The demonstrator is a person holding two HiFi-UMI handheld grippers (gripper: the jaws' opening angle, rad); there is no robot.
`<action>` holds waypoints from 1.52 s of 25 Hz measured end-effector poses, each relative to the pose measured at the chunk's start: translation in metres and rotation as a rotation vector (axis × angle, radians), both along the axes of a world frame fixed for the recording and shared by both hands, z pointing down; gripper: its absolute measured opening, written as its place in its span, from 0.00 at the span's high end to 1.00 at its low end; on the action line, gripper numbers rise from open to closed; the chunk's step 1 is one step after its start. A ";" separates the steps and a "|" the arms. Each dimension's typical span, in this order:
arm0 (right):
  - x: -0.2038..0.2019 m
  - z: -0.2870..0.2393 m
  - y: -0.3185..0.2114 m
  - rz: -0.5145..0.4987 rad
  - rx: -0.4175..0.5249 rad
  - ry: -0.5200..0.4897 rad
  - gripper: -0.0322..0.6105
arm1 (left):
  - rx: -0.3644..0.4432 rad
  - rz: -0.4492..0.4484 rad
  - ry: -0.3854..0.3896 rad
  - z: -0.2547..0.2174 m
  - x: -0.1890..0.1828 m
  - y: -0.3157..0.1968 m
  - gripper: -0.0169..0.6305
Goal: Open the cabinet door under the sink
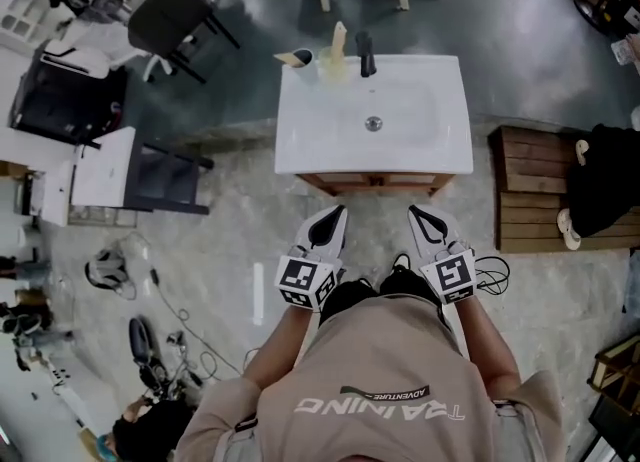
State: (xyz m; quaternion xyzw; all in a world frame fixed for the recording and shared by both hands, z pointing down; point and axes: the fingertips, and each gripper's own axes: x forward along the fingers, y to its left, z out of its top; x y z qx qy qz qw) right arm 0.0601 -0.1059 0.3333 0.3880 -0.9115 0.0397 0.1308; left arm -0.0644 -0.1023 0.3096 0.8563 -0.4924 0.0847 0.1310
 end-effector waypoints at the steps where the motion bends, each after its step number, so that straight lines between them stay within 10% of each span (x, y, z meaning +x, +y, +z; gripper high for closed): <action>1: 0.001 0.009 -0.004 0.008 -0.022 -0.014 0.95 | 0.004 -0.013 -0.003 0.003 0.000 -0.003 0.94; 31: -0.022 0.304 -0.046 0.221 -0.412 0.074 0.95 | -0.229 -0.017 -0.055 0.247 -0.022 -0.050 0.94; 38: -0.047 0.354 -0.066 0.220 -0.450 -0.117 0.95 | -0.302 -0.003 -0.077 0.319 -0.028 -0.044 0.94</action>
